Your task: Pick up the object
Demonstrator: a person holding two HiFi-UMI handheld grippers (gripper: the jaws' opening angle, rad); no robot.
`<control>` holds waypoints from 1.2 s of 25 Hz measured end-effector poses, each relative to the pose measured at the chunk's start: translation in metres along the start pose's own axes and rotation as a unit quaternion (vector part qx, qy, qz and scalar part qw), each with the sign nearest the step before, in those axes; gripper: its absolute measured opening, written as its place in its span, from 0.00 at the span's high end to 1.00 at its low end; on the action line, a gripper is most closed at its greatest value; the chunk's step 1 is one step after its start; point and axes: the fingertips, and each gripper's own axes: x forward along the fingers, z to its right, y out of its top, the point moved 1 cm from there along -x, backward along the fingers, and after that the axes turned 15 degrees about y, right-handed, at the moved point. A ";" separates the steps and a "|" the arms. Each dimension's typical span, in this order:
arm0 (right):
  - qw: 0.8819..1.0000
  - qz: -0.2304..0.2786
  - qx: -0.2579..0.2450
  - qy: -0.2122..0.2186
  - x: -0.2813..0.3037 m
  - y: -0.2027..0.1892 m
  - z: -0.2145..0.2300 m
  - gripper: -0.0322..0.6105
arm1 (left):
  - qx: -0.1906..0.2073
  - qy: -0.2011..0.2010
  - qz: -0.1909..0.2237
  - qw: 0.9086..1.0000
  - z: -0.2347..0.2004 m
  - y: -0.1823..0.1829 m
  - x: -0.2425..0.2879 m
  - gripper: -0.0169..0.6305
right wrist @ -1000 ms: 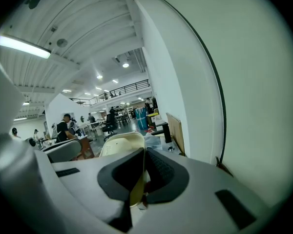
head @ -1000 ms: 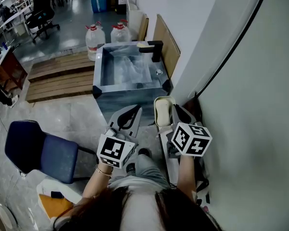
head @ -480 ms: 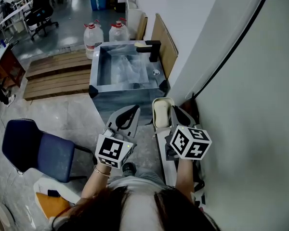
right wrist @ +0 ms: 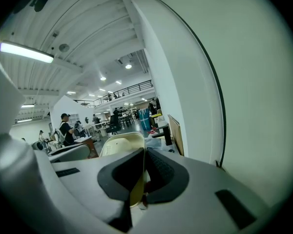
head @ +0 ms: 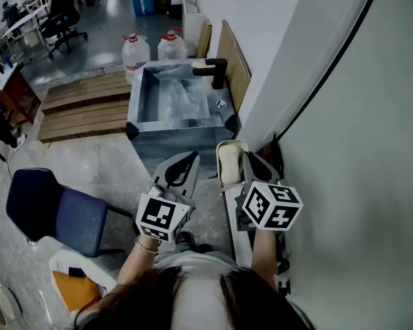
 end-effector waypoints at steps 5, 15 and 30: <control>1.000 0.002 -0.001 0.006 -0.008 0.001 0.002 0.90 | 0.003 0.004 -0.002 1.000 0.007 0.001 -0.003 0.96; 1.000 0.006 -0.002 0.017 -0.021 0.004 0.006 0.90 | 0.009 0.014 -0.002 1.000 0.019 0.004 -0.008 0.96; 1.000 0.006 0.006 0.029 -0.030 -0.004 0.006 0.90 | 0.013 0.020 -0.011 1.000 0.032 -0.001 -0.018 0.96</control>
